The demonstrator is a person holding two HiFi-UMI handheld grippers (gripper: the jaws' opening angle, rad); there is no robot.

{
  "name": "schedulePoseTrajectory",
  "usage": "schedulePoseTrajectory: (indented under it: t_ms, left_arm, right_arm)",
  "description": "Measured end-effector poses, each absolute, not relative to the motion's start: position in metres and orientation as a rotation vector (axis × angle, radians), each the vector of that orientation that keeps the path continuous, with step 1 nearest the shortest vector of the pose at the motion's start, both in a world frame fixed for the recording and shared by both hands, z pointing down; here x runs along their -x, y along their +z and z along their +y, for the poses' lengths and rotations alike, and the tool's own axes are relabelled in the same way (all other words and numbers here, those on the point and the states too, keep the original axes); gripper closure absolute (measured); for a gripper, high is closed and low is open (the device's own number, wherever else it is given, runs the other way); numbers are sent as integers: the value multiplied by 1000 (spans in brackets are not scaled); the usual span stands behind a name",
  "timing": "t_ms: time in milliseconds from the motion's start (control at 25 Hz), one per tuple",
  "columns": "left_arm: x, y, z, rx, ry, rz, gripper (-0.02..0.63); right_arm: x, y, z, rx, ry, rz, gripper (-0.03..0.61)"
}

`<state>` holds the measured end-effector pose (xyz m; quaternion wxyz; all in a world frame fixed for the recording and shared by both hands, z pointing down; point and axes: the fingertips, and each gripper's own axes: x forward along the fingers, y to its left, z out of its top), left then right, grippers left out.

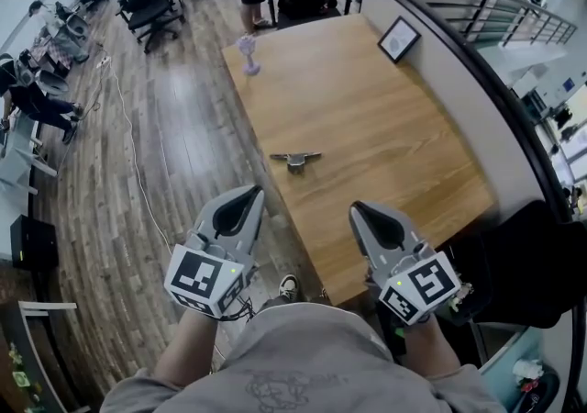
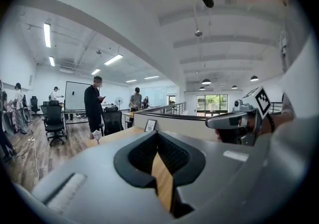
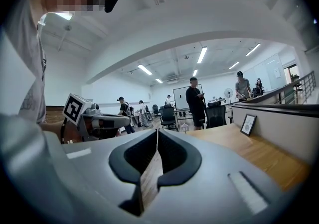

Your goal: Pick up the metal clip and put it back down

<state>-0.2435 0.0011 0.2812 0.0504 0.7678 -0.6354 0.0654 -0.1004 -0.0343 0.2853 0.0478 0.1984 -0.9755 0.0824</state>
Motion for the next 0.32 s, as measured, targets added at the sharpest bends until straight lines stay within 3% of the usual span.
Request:
schedulePoseTrajectory:
  t_ms: [320]
  left_arm:
    - [251, 275, -1, -2337, 202, -1944, 612]
  right_arm:
    - [109, 286, -33, -579, 253, -2972, 560]
